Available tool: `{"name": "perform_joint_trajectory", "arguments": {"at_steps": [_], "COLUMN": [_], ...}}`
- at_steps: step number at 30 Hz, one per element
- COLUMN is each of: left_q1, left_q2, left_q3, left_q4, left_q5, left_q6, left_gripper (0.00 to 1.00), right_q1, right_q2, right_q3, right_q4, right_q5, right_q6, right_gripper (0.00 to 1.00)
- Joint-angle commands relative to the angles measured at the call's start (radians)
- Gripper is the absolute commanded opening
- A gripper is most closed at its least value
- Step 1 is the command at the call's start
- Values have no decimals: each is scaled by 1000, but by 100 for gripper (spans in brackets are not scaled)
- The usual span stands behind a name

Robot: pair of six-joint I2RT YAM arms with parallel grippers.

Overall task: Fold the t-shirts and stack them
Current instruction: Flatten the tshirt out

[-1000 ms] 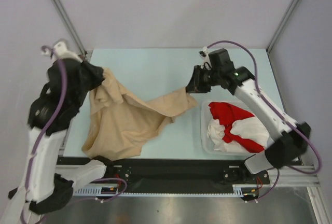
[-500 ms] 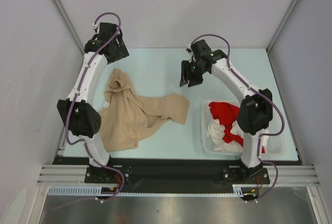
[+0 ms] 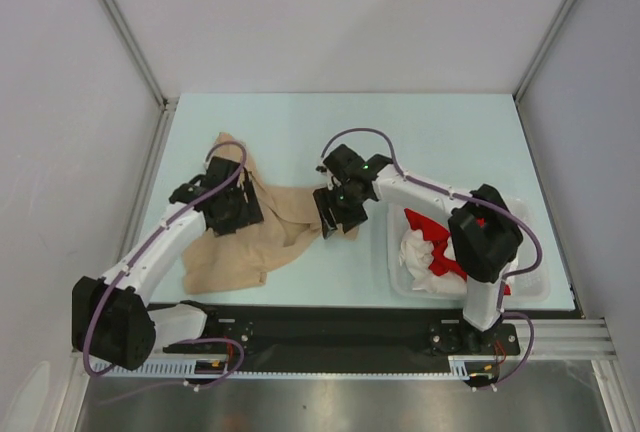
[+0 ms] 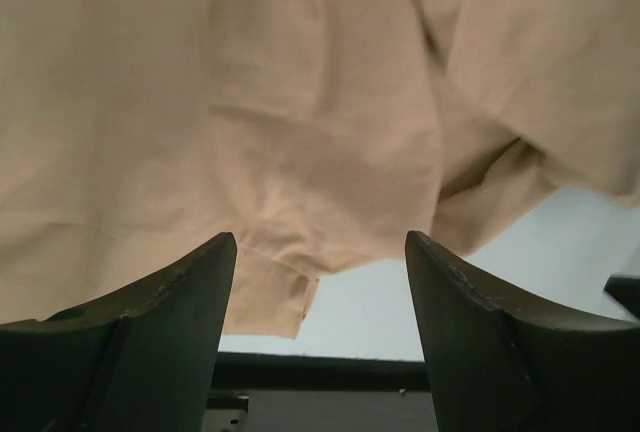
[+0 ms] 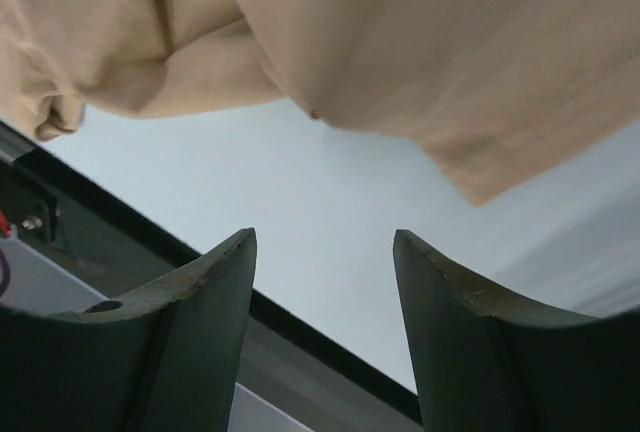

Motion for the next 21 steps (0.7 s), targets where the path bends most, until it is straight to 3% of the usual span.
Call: {"name": "perform_joint_trajectory", "arguments": {"at_steps": [1,11,12,13,17,21], "left_q1": [-3,-32,-36,-42,-65,-70], "left_q2": [-31,87,103,142,189,186], "left_q3": [-84,-128,-128,-128,-115,-95], "left_q4": [80,190,195,207,210,218], "left_q5": [89,211,222,236,241,225], "left_q6": [-79,-82,-83,-83,-74,-60], "left_gripper": [74,74,74,74,73,70], "right_q1": [26,10,7,6,-2,-26], "right_q2": [74,209,215,224,189,119], "right_q3": [37,115,126,137,157,175], "right_q4": [80,148,148,137,100,-18], "right_q5": [65,226,229,248,257,245], "right_q6": [-4,-21,-23,-24,-21,16], "right_gripper": [63,47,43,29,4,0]}}
